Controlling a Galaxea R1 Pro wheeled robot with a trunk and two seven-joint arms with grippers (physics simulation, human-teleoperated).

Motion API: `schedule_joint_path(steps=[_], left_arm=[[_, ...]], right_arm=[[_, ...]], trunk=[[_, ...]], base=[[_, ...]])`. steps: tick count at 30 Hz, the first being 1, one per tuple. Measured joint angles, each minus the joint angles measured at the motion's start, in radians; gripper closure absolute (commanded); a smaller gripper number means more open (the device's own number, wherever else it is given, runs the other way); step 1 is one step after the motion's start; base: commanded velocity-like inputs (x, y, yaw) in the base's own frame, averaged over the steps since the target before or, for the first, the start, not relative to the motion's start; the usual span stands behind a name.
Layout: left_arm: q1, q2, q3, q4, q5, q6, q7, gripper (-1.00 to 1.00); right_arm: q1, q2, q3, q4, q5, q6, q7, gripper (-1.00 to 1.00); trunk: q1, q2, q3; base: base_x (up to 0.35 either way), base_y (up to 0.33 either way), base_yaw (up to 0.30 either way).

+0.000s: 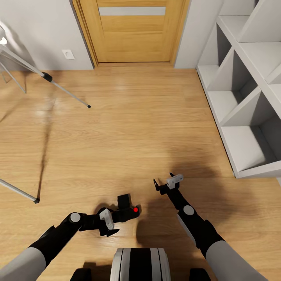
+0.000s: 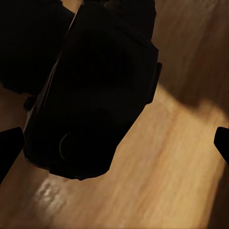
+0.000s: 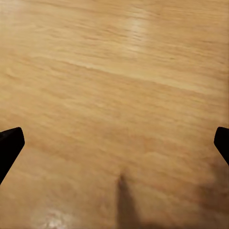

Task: Attach the digital camera to the camera tripod in the bedroom.

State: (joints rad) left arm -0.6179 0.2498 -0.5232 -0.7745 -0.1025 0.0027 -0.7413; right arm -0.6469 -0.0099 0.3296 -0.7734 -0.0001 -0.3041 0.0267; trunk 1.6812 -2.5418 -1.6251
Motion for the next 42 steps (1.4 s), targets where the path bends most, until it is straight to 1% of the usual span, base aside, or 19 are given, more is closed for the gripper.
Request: schedule_joint_path(steps=[11,29,40,42], left_arm=[[0.0,0.0,0.003,0.0,0.0,0.003,0.001,-1.0],[0.0,0.0,-0.003,-0.003,0.0,0.002,0.0,-1.0],[0.0,0.002,0.004,-0.003,0.0,0.003,0.0,-1.0],[0.0,0.002,0.005,-0.003,0.0,0.003,0.0,-1.0]], right_arm=[[0.0,0.0,0.0,0.0,0.0,0.0,0.0,-1.0],[0.0,0.0,0.0,0.0,0.001,0.0,0.0,-1.0],[0.0,0.001,0.0,0.0,0.0,0.0,0.0,-1.0],[0.0,0.0,0.0,0.0,0.0,0.0,0.0,-1.0]], trunk=[[0.0,0.0,0.0],[0.0,0.0,0.0],[0.005,-0.003,-0.042],[0.005,-0.003,-0.043]], base=[[0.0,0.0,0.0],[0.0,0.0,0.0],[0.0,0.0,0.0],[0.0,0.0,0.0]])
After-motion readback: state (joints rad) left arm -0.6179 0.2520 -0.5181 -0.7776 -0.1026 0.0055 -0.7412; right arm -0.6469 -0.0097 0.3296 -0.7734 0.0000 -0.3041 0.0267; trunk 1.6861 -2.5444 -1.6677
